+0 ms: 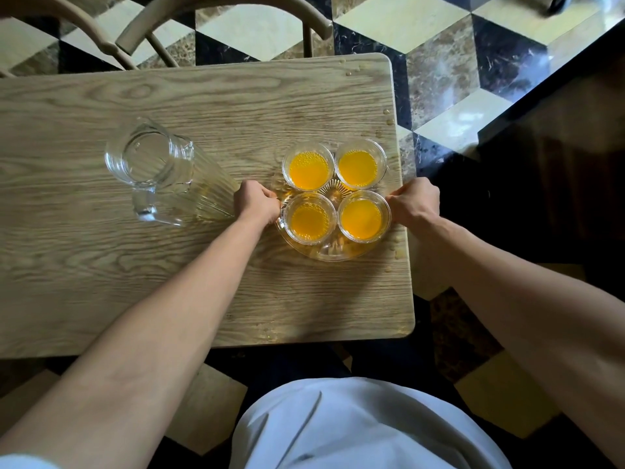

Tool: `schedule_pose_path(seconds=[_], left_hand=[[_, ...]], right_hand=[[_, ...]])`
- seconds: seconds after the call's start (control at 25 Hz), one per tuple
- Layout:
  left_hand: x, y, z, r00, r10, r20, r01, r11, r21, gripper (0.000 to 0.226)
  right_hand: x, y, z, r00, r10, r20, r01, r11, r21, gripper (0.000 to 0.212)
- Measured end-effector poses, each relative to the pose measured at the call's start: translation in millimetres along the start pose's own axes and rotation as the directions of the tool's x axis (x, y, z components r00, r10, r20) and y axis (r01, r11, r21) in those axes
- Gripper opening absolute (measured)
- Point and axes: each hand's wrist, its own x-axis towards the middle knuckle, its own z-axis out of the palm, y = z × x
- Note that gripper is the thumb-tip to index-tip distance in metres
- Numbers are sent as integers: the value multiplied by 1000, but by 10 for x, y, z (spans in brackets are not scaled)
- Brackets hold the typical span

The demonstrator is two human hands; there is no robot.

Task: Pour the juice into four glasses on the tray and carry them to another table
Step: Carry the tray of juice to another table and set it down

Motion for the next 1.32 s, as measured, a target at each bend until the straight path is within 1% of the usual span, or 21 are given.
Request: schedule_pose_path(seconds=[0.24,0.48,0.6,0.72,0.84,0.96,1.12,1.32], left_hand=[[-104,-73,-3,1000,2,-12,-2,1000,-23,9],[-294,-159,-11,999,-18,-32,16,998,-59,32],[-475,-238,-25,997,-55,-54,49,994,-102,26],[-691,-378,-12,991,-101,-89,89,989,-122,12],[-950,-536,31,978,-150,-142,129,980,-151,11],[-1182,-696,95,965,-210,-160,175,962,-208,10],[-1493,-998,146,938,-298,-176,234,921,-312,10],[-1936,-1425,196,873,-454,-179,321,810,-491,8]], right_hand=[[-52,56,-3,1000,-29,-11,29,1000,-2,11],[-149,112,-63,998,-58,5,58,998,23,11],[-205,146,-97,996,-81,32,81,997,2,12],[-263,189,-134,989,-129,79,129,992,9,11],[-310,229,-143,976,-194,100,197,980,-18,10],[-351,265,-132,954,-265,139,274,961,-45,9],[-463,252,-43,905,-366,217,397,911,-117,7],[-705,111,171,832,-450,323,516,842,-157,13]])
